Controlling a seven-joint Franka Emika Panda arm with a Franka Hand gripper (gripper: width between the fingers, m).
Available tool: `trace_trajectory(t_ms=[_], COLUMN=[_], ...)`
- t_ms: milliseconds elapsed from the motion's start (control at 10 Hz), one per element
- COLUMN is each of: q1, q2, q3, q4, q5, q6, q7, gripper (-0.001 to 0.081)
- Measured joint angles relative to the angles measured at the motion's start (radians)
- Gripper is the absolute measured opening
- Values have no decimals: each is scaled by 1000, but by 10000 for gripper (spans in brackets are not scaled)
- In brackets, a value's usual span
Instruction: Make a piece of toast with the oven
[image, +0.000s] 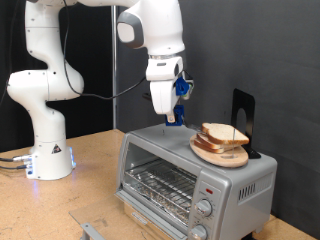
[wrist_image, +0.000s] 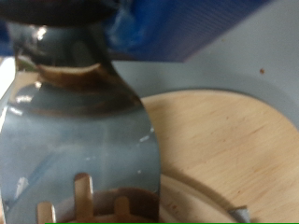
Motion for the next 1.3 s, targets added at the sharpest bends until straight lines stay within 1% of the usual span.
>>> trace_trajectory(t_ms=[300,600,800,1200,1300], q1=[0,0,1,0,-1], q2=[47,78,79,80,80], q3=[2,5,12,16,15], q4=[32,56,59,60,58], q5=[-24,-27,-27,-27,-24], q6=[7,16,15,17,41], q7=[31,19,-7,-3,4], gripper=[467,467,467,467,467])
